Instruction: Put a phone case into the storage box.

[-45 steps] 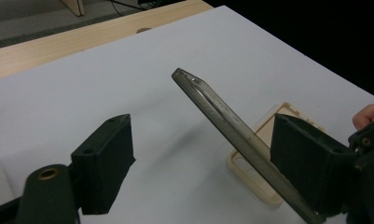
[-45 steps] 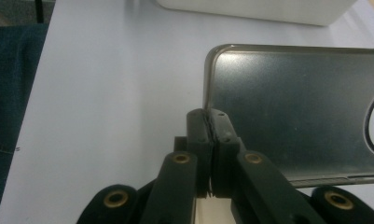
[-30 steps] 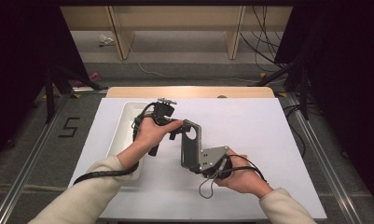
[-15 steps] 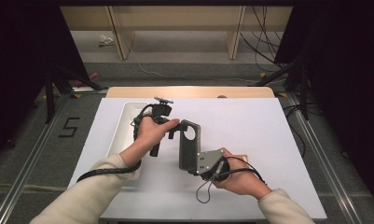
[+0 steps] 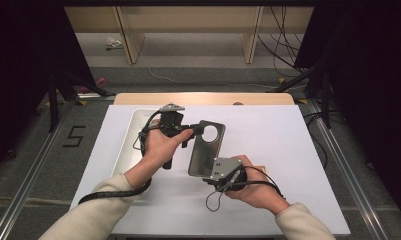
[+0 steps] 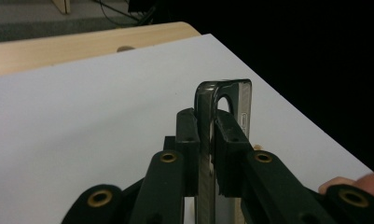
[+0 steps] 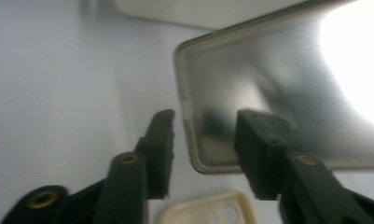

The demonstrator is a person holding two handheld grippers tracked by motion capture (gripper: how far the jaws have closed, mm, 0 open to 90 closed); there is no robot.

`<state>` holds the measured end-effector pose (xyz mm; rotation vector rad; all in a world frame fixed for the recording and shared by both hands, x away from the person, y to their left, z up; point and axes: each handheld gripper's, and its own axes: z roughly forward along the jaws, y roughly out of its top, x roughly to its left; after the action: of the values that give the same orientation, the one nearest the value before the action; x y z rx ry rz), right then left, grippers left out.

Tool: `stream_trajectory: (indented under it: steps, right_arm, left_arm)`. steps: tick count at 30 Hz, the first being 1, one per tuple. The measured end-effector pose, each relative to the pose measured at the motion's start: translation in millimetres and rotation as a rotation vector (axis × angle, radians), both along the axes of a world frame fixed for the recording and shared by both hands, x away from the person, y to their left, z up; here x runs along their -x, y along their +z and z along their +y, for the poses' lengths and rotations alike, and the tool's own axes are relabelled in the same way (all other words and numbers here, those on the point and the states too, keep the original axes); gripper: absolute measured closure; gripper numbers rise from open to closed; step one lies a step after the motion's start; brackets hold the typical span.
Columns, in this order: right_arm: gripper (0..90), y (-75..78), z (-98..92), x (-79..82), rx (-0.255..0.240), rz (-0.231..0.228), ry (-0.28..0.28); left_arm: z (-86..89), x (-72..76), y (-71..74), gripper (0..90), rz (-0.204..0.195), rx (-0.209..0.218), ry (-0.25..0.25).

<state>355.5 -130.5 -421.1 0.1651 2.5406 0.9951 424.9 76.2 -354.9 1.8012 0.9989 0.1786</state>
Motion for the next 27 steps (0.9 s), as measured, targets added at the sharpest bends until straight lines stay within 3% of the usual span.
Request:
stream_trajectory:
  steps: [4,8,15,19,27]
  right_arm:
    - [43.2,3.2,-6.3,-2.5,-0.073,0.003,-0.082]
    - [33.0,4.3,-13.1,-6.5,-0.123,0.021,-0.151]
    - [22.5,7.0,-28.0,-12.3,-0.237,0.061,-0.261]
    - [21.0,7.5,-36.3,-14.2,-0.269,0.071,-0.312]
    - [20.4,5.5,-48.3,-15.3,-0.310,0.086,-0.359]
  left_arm:
    - [9.9,6.4,-3.2,81.1,-0.069,-0.022,0.012]
    - [21.6,14.2,-10.2,81.0,-0.105,-0.001,0.035]
    - [38.4,27.3,-18.4,81.3,-0.153,0.045,0.059]
    - [44.8,30.6,-18.4,81.3,-0.172,0.055,0.073]
    - [51.9,36.6,-19.3,81.3,-0.211,0.065,0.086]
